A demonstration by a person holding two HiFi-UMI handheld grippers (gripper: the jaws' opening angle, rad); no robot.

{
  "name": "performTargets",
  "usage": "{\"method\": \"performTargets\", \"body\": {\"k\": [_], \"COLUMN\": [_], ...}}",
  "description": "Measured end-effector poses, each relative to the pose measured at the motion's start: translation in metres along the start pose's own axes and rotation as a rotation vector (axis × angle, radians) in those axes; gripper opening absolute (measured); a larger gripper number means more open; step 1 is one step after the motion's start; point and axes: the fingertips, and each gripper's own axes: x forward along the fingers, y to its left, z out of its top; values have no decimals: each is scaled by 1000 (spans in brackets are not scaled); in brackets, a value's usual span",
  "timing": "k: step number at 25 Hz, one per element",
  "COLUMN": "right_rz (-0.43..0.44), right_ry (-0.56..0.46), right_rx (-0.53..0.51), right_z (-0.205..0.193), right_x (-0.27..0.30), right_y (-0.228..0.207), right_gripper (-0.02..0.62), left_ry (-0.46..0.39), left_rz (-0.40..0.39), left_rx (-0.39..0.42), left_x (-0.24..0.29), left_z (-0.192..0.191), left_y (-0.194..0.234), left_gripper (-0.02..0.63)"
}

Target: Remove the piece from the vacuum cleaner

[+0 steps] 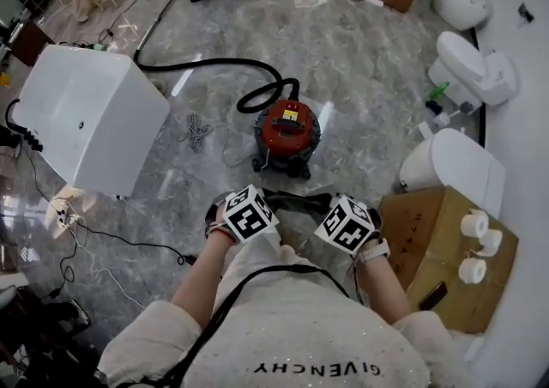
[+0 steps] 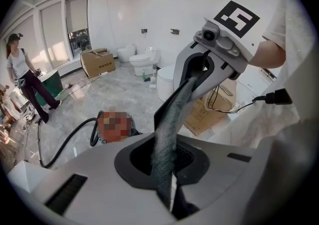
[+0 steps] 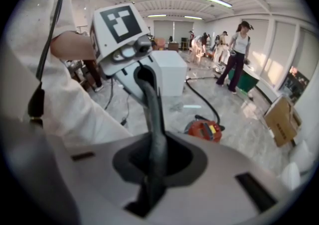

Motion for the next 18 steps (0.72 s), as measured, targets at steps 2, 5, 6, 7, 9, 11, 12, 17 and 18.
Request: {"method": "performTargets", "body": {"k": [2,5,6,7,9,11,12,17,18], "right_rz": [3,2,2,1,1,-5,-9,-13,-9], "right_ry": [-7,-13,-13,-11,-8,-3,-2,-16,-16], "right_rx": [6,2,-3,-8,-15,-17,-18,-29,-31], "right_z": [4,12,14,16,21,25,27,34,35], "right_x": [-4,-10,-12,-13,-16,-19,-21,-28,-29], "right_y": [0,0,0,0,0,0,0,-1,-1], "right_gripper": [41,41,41,41,41,41,41,41,41], "left_ry": [3,1,-2,-5,-13,-23,-29,-37,-40], "left_rz": [2,1,-1,-3,-8,-10,-10,-4,-4], "left_rx": [12,24,25,26,27,25,25,39,39], "left_x": [-6,-15,-18,-20,-25,-30,-32,-41,-42], "left_z": [3,7,7,8,9,11,12,17,18], "left_y": [0,1,2,2,3,4,5,6,6], "left_gripper": [43,43,43,43,43,43,43,43,43]}}
